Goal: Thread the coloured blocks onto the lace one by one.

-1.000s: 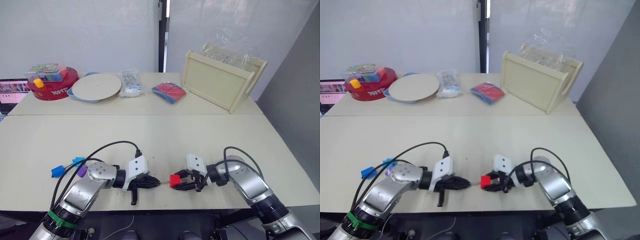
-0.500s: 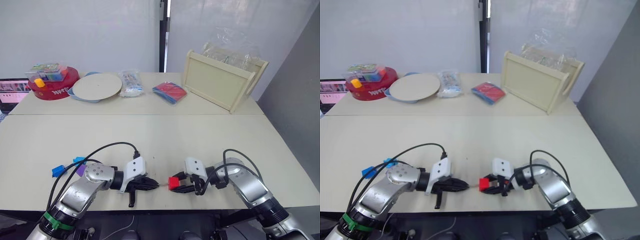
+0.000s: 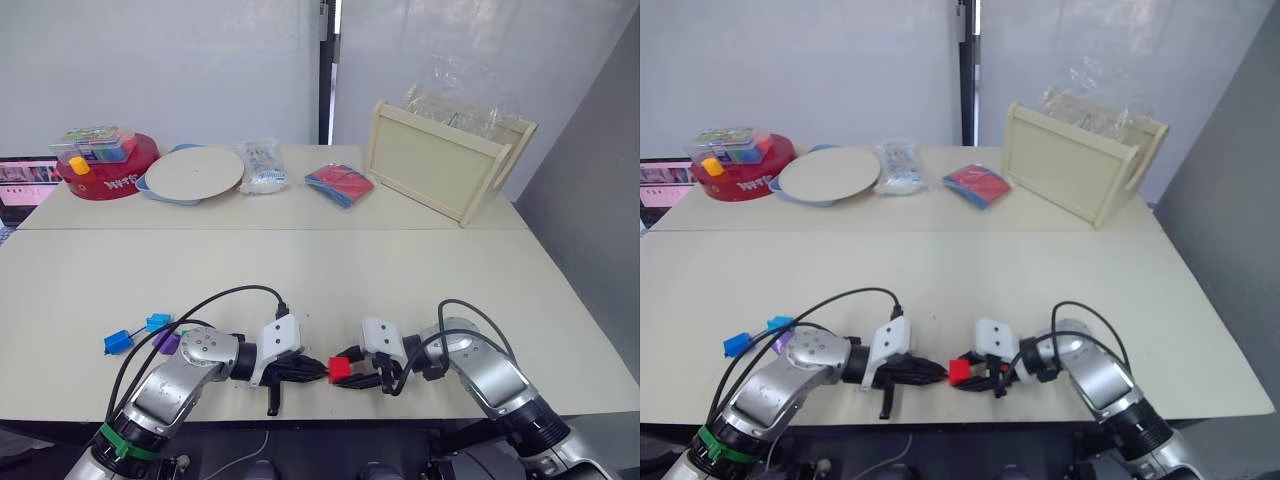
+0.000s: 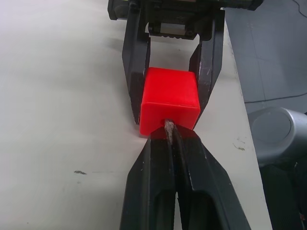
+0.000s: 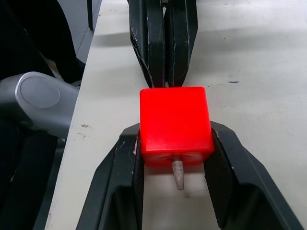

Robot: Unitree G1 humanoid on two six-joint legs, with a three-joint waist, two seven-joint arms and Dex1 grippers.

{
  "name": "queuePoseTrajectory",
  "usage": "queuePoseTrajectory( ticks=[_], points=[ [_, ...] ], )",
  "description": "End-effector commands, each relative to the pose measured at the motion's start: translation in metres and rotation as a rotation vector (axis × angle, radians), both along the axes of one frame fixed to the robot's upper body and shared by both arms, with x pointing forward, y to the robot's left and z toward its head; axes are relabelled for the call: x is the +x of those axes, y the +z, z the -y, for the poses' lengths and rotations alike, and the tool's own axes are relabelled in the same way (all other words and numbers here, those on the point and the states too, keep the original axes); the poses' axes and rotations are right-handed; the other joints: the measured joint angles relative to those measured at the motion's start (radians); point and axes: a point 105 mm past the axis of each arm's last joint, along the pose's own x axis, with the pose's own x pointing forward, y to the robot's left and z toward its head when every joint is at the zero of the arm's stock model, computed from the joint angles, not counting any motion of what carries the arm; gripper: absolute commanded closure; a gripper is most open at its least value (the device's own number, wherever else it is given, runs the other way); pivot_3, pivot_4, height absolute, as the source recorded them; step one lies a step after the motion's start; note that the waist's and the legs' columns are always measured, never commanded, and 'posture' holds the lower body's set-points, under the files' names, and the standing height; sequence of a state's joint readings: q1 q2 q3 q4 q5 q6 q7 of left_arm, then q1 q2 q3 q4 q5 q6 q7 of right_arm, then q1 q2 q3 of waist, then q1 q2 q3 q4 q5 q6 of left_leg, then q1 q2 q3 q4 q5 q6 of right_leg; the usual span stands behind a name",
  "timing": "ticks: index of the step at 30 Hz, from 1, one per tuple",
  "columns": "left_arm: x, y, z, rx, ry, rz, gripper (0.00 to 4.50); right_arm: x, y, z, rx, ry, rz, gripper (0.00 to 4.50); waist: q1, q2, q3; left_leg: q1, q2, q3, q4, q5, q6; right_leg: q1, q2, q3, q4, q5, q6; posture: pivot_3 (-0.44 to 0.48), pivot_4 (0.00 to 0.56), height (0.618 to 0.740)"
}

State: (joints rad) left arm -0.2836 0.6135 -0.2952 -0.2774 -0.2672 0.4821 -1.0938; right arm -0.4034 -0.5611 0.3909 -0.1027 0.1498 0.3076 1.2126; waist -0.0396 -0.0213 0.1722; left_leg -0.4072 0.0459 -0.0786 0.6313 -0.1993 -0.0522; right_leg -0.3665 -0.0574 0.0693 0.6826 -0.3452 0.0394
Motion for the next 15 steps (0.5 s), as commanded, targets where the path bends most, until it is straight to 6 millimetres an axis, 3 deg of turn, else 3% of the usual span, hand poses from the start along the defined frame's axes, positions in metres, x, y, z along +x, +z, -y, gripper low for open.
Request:
queuePoseTrajectory(
  ticks=[1, 2, 5, 9, 10, 15],
  points=[
    [0.006, 0.025, -0.001, -0.032, -0.009, 0.117, 4.5, -0.003, -0.013, 0.009, -0.044, -0.026, -0.031, 3.33, 0.0, 0.0, 0.0, 0.0, 0.0, 0.0, 0.0, 0.0, 0.0, 0.0, 0.0, 0.0, 0.0, 0.0, 0.0, 0.0, 0.15, 0.74],
    [0.006, 0.025, -0.002, -0.038, -0.003, 0.11, 4.5, -0.001, -0.013, 0.01, -0.048, -0.035, -0.029, 3.33, 0.0, 0.0, 0.0, 0.0, 0.0, 0.0, 0.0, 0.0, 0.0, 0.0, 0.0, 0.0, 0.0, 0.0, 0.0, 0.0, 0.15, 0.74],
    [0.007, 0.027, -0.004, -0.051, 0.015, 0.104, 3.62, 0.0, -0.014, 0.012, -0.047, -0.049, -0.027, 3.33, 0.0, 0.0, 0.0, 0.0, 0.0, 0.0, 0.0, 0.0, 0.0, 0.0, 0.0, 0.0, 0.0, 0.0, 0.0, 0.0, 0.15, 0.74],
    [0.01, 0.02, -0.007, -0.022, 0.033, 0.11, 2.14, 0.003, -0.015, 0.01, -0.039, -0.07, -0.028, 3.33, 0.0, 0.0, 0.0, 0.001, 0.0, 0.0, 0.0, 0.0, 0.0, 0.001, 0.0, 0.0, 0.0, 0.0, 0.0, 0.0, 0.15, 0.74],
    [0.01, 0.02, -0.008, -0.023, 0.034, 0.106, 1.96, 0.003, -0.015, 0.01, -0.037, -0.073, -0.029, 3.33, 0.0, 0.0, 0.0, 0.001, 0.0, 0.0, 0.0, 0.0, 0.0, 0.001, 0.0, 0.0, 0.0, 0.0, 0.0, 0.0, 0.15, 0.74],
    [0.008, 0.023, -0.016, -0.022, 0.04, 0.09, 1.96, 0.004, -0.016, 0.01, -0.031, -0.092, -0.035, 3.33, -0.002, 0.0, 0.0, 0.001, 0.0, 0.0, 0.0, 0.0, 0.0, 0.001, 0.0, 0.0, 0.0, 0.0, 0.0, 0.0, 0.15, 0.74]
  ],
)
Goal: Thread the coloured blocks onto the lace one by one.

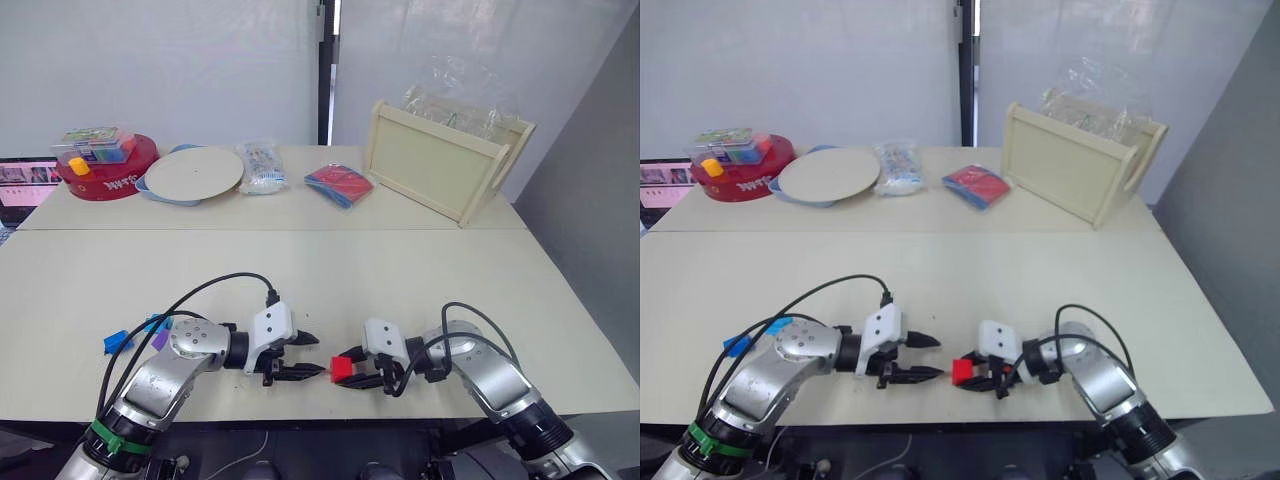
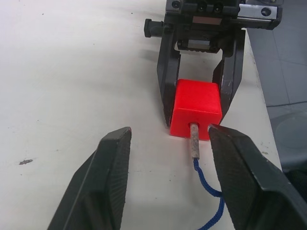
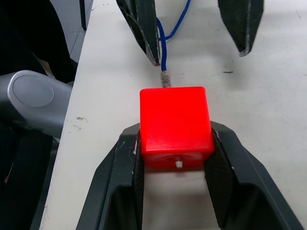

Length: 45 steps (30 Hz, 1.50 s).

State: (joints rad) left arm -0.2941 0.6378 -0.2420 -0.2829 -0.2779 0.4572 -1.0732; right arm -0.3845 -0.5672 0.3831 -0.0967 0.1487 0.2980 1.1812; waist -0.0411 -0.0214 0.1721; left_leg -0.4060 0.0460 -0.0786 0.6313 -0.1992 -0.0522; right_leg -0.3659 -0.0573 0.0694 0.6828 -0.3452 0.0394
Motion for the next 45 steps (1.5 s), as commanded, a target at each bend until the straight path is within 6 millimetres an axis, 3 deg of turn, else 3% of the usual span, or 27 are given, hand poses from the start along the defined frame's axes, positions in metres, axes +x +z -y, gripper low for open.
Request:
queuePoseTrajectory(
  ticks=[1, 6, 13, 21, 22, 33, 43, 45],
  points=[
    [-0.004, 0.008, -0.009, -0.003, -0.008, 0.012, 1.96, 0.002, -0.013, 0.006, -0.031, -0.057, -0.041, 3.33, -0.001, 0.0, 0.0, 0.0, 0.0, 0.0, 0.0, 0.0, 0.0, 0.0, 0.0, 0.0, 0.0, 0.0, 0.0, 0.0, 0.15, 0.74],
    [-0.01, -0.009, -0.028, 0.085, -0.009, -0.003, 1.96, 0.002, -0.013, 0.009, -0.026, -0.076, -0.047, 3.33, -0.002, 0.0, 0.0, 0.001, 0.0, 0.0, -0.001, 0.0, 0.0, 0.0, 0.0, 0.0, 0.0, 0.0, 0.0, 0.0, 0.15, 0.74],
    [-0.007, -0.025, -0.026, 0.104, 0.001, 0.0, 1.96, 0.0, -0.011, 0.01, -0.029, -0.078, -0.059, 3.33, 0.002, 0.0, 0.0, 0.001, 0.0, 0.0, 0.0, 0.0, 0.0, 0.001, 0.0, 0.0, 0.0, 0.0, 0.0, 0.0, 0.15, 0.74],
    [-0.01, -0.028, -0.01, 0.073, -0.037, -0.001, 4.43, 0.001, -0.008, 0.009, -0.034, -0.089, -0.059, 3.33, 0.004, 0.0, 0.0, 0.001, 0.0, 0.0, 0.0, 0.0, 0.0, 0.001, 0.0, 0.0, 0.0, 0.0, 0.0, 0.0, 0.15, 0.74],
    [-0.009, -0.027, -0.008, 0.068, -0.042, 0.0, 4.49, 0.001, -0.008, 0.009, -0.033, -0.091, -0.06, 3.33, 0.004, 0.0, 0.0, 0.001, 0.0, 0.0, 0.0, 0.0, 0.0, 0.002, 0.0, 0.0, 0.0, 0.0, 0.0, 0.0, 0.15, 0.74],
    [-0.002, -0.019, 0.013, 0.053, -0.094, 0.026, 4.49, 0.006, -0.006, 0.004, -0.029, -0.113, -0.054, 3.33, 0.003, 0.0, 0.0, 0.001, 0.0, 0.0, 0.0, 0.0, 0.0, 0.002, 0.0, 0.0, 0.0, 0.0, 0.0, 0.0, 0.15, 0.74],
    [0.002, -0.007, 0.019, 0.031, -0.093, 0.043, 4.49, 0.011, -0.008, -0.005, -0.023, -0.141, -0.051, 3.33, -0.004, 0.0, 0.0, 0.002, 0.0, 0.0, 0.0, 0.0, 0.0, 0.002, 0.001, 0.0, 0.001, 0.0, 0.0, 0.0, 0.15, 0.74],
    [0.001, -0.001, 0.015, 0.011, -0.081, 0.022, 3.91, 0.011, -0.009, -0.005, -0.025, -0.146, -0.053, 3.33, -0.004, 0.0, 0.0, 0.003, 0.0, 0.0, 0.0, 0.0, 0.0, 0.002, 0.001, 0.0, 0.001, 0.0, 0.0, 0.0, 0.15, 0.74]
  ],
)
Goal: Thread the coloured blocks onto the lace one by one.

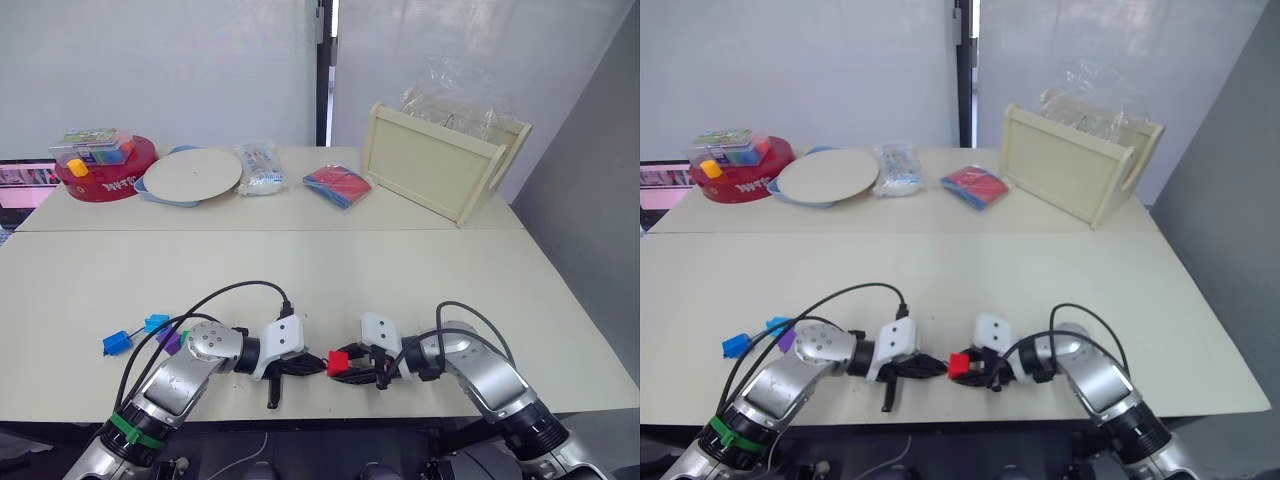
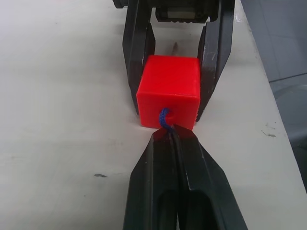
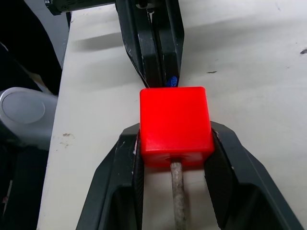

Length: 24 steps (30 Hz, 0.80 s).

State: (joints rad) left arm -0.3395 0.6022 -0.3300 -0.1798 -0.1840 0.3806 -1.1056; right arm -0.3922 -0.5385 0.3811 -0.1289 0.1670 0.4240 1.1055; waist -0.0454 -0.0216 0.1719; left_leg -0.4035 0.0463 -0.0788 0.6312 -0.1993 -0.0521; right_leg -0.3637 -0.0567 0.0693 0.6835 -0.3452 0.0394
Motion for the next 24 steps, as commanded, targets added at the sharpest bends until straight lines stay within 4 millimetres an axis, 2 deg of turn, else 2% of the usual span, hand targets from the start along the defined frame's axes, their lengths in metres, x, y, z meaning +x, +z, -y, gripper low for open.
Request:
queuePoseTrajectory(
  ticks=[1, 9, 10, 11, 14, 17, 18, 24],
  points=[
    [-0.006, 0.02, 0.003, -0.057, -0.026, 0.001, 3.66, 0.005, -0.011, 0.002, -0.044, -0.055, -0.01, 3.33, -0.001, 0.0, 0.0, 0.0, 0.0, 0.0, 0.0, 0.0, 0.0, 0.0, 0.0, 0.0, 0.0, 0.0, 0.0, 0.0, 0.15, 0.74],
    [-0.011, 0.026, -0.018, 0.037, -0.013, 0.015, 1.1, 0.006, -0.01, 0.005, -0.041, -0.075, -0.004, 3.33, 0.0, 0.0, 0.0, 0.0, 0.0, 0.0, 0.0, 0.0, 0.0, 0.0, 0.0, 0.0, 0.0, 0.0, 0.0, 0.0, 0.15, 0.74],
    [-0.01, 0.029, -0.019, 0.033, -0.008, 0.012, 0.69, 0.008, -0.007, 0.005, -0.029, -0.084, 0.006, 2.83, 0.001, 0.0, 0.0, 0.0, 0.0, 0.0, 0.0, 0.0, 0.0, 0.0, 0.0, 0.0, 0.0, 0.0, 0.0, 0.0, 0.15, 0.74],
    [-0.009, 0.031, -0.02, 0.029, -0.004, 0.008, 0.67, 0.008, -0.005, 0.005, -0.02, -0.091, 0.013, 2.25, 0.002, 0.0, 0.0, 0.0, 0.0, 0.0, 0.0, 0.0, 0.0, 0.0, 0.0, 0.0, 0.0, 0.0, 0.0, 0.0, 0.15, 0.74],
    [-0.005, 0.033, -0.016, 0.022, -0.003, 0.022, 0.67, 0.006, 0.001, 0.008, -0.008, -0.09, 0.019, 1.23, 0.003, 0.0, 0.0, -0.001, 0.0, 0.0, 0.0, 0.0, 0.0, 0.0, 0.0, 0.0, 0.0, 0.0, 0.0, 0.0, 0.15, 0.74],
    [-0.002, 0.031, -0.002, 0.003, -0.036, 0.034, 0.67, 0.004, 0.012, 0.021, -0.011, -0.113, 0.054, 0.2, 0.017, 0.0, 0.0, -0.001, -0.001, 0.0, 0.001, 0.0, 0.0, 0.0, -0.001, 0.0, -0.001, 0.0, 0.0, 0.0, 0.15, 0.74],
    [-0.002, 0.029, 0.003, -0.001, -0.047, 0.033, 0.67, 0.004, 0.013, 0.025, -0.019, -0.121, 0.063, 0.04, 0.02, 0.0, 0.0, -0.002, -0.001, 0.0, 0.001, 0.0, 0.0, 0.0, -0.001, 0.0, -0.001, 0.0, 0.0, 0.0, 0.15, 0.74],
    [0.004, 0.017, 0.027, -0.037, -0.071, -0.002, 0.67, 0.003, 0.011, 0.05, -0.087, -0.151, 0.09, 0.04, 0.03, 0.0, 0.0, -0.003, -0.002, 0.0, 0.002, -0.001, 0.001, 0.0, -0.002, 0.0, -0.003, 0.0, 0.001, 0.0, 0.15, 0.74]
  ],
)
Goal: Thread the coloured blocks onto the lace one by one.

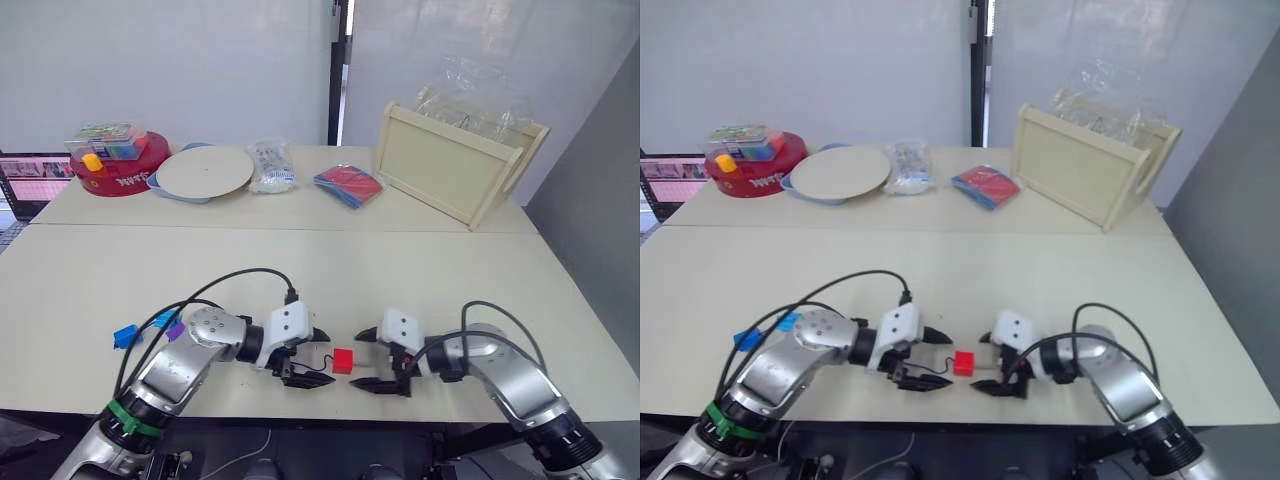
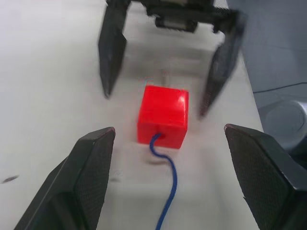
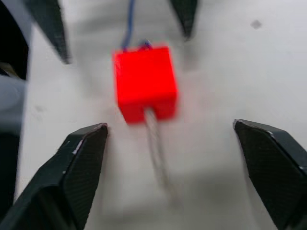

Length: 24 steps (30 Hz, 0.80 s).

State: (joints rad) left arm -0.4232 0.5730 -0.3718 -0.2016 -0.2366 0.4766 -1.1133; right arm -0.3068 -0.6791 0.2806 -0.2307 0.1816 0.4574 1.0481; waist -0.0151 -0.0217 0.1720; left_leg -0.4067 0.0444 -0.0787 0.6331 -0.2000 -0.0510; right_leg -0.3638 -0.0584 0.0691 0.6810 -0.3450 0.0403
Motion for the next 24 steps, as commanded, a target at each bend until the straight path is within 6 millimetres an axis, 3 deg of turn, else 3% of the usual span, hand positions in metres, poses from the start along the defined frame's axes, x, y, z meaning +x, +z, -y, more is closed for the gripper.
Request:
queuePoseTrajectory(
  ticks=[1, 7, 12, 14, 16, 24],
  points=[
    [0.007, 0.0, 0.008, -0.007, -0.012, 0.036, 0.67, 0.002, 0.002, 0.008, -0.024, -0.01, 0.036, 0.04, 0.0, 0.0, 0.0, 0.0, 0.0, 0.0, 0.0, 0.0, 0.0, 0.0, 0.0, 0.0, 0.0, 0.0, 0.0, 0.0, 0.15, 0.74],
    [0.011, -0.009, 0.02, -0.004, -0.041, 0.044, 0.67, 0.002, 0.003, 0.009, -0.025, -0.003, 0.04, 0.04, -0.002, 0.0, 0.0, 0.0, 0.0, 0.0, 0.0, 0.0, 0.0, 0.0, 0.0, 0.0, 0.0, 0.0, 0.0, 0.0, 0.15, 0.74],
    [0.008, -0.014, 0.023, 0.0, -0.069, 0.03, 2.04, -0.002, 0.0, 0.011, -0.036, 0.005, 0.033, 0.0, 0.0, 0.0, 0.0, 0.0, 0.0, 0.0, 0.0, 0.0, 0.0, 0.0, 0.0, 0.0, 0.0, 0.0, 0.0, 0.0, 0.15, 0.74],
    [0.008, -0.016, 0.023, 0.009, -0.075, 0.033, 2.81, -0.003, -0.001, 0.011, -0.036, 0.007, 0.03, 0.0, 0.0, 0.0, 0.0, 0.0, 0.0, 0.0, 0.0, 0.0, 0.0, 0.0, 0.0, 0.0, 0.0, 0.0, 0.0, 0.0, 0.15, 0.74],
    [0.009, -0.017, 0.024, 0.014, -0.077, 0.035, 3.29, -0.004, -0.001, 0.011, -0.034, 0.01, 0.028, 0.54, 0.0, 0.0, 0.0, 0.0, 0.0, 0.0, 0.0, 0.0, 0.0, 0.0, 0.0, 0.0, -0.001, 0.0, 0.0, 0.0, 0.15, 0.74],
    [0.008, -0.018, 0.024, 0.018, -0.091, 0.036, 3.29, -0.002, -0.001, 0.013, -0.037, 0.011, 0.029, 3.2, 0.0, 0.0, 0.0, 0.0, 0.0, 0.0, 0.0, 0.0, 0.0, 0.001, 0.0, 0.0, -0.001, 0.0, 0.0, 0.0, 0.15, 0.74]
  ],
)
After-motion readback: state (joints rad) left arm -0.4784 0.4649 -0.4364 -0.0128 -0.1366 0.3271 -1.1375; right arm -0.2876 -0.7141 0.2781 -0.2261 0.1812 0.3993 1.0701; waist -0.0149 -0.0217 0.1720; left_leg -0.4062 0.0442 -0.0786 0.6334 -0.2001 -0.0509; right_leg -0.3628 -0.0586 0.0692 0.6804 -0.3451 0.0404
